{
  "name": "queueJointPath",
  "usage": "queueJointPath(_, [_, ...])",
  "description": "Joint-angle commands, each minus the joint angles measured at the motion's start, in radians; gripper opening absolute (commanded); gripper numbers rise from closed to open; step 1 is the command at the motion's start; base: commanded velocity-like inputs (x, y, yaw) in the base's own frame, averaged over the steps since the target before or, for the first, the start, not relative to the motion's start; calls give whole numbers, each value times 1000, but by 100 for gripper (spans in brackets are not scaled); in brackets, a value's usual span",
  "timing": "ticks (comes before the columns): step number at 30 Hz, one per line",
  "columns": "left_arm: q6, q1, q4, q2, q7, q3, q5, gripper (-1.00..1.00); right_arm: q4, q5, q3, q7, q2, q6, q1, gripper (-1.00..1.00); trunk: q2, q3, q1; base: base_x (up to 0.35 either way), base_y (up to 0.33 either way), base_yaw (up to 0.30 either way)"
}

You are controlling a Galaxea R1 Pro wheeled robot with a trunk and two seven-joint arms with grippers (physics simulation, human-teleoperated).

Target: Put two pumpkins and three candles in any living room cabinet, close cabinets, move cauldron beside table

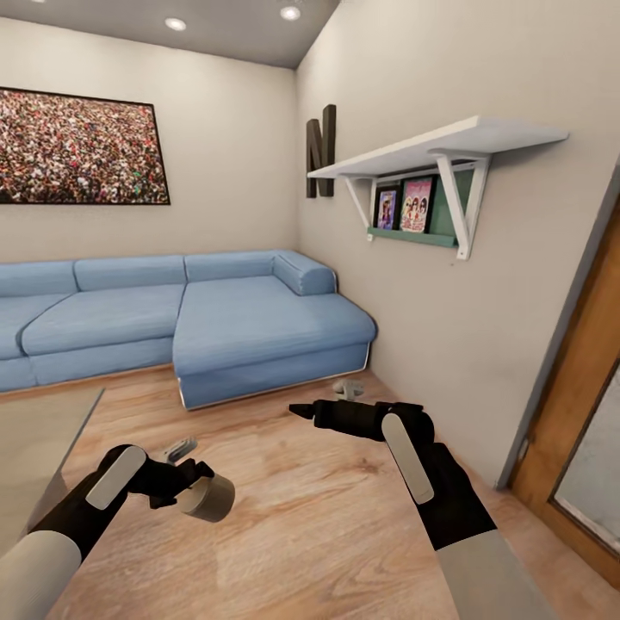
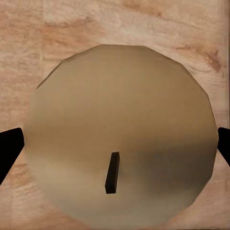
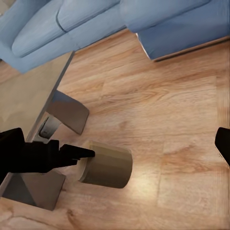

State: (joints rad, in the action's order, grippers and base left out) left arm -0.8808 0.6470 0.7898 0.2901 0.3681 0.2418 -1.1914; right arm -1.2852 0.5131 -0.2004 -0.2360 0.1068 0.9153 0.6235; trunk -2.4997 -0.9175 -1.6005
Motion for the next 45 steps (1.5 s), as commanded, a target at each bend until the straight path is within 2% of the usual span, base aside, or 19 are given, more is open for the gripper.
queueJointPath(1, [0, 0, 2, 1, 8, 4, -11, -100, 0, -8, 1, -8, 1, 4, 1, 100, 0, 0, 0, -4, 9, -246])
queueJointPath(15, [0, 0, 2, 1, 8, 4, -11, -100, -1, -8, 1, -7, 1, 4, 1, 100, 0, 12, 0, -225, 137, -240])
queueJointPath(26, [0, 0, 2, 1, 11, 7, -11, -100, 0, -8, 1, -6, 1, 4, 1, 100, 0, 14, 0, -296, 133, -38])
queueJointPath(39, [0, 0, 2, 0, 11, 9, -11, -100, -2, -9, 1, -6, 1, 4, 1, 100, 0, 23, 0, -293, 136, -135])
queueJointPath(45, [0, 0, 2, 0, 14, 13, -11, -100, -2, -10, 1, -6, 2, 4, 1, 100, 0, 23, 0, -139, 16, 0])
